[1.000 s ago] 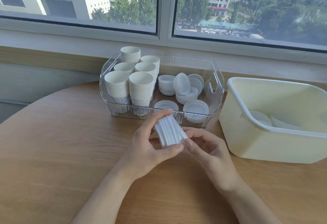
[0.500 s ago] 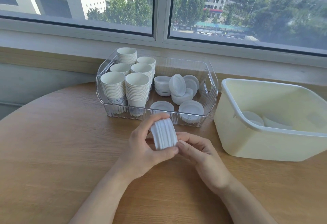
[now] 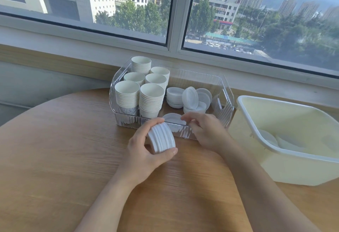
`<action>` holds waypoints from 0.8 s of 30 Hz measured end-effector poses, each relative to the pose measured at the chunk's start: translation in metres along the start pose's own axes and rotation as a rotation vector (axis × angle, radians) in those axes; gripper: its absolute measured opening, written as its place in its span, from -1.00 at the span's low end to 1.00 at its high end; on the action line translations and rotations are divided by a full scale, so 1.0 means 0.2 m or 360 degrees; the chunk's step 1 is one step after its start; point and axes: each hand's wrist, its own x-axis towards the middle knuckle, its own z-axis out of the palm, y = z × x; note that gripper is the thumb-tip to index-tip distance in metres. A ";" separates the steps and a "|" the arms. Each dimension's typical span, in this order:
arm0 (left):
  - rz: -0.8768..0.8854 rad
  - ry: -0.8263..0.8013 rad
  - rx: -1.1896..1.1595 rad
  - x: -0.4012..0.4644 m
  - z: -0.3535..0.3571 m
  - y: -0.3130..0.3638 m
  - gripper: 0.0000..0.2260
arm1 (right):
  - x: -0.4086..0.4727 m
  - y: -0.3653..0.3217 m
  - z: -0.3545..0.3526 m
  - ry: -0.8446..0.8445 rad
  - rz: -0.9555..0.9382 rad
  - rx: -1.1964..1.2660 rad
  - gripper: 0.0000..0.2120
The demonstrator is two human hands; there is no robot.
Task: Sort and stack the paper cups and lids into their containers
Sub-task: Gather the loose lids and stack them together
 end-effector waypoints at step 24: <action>-0.0033 -0.0022 -0.0172 -0.01 0.02 0.05 -0.27 | -0.34 -0.05 0.07 0.0609 -0.0063 0.1088 -0.87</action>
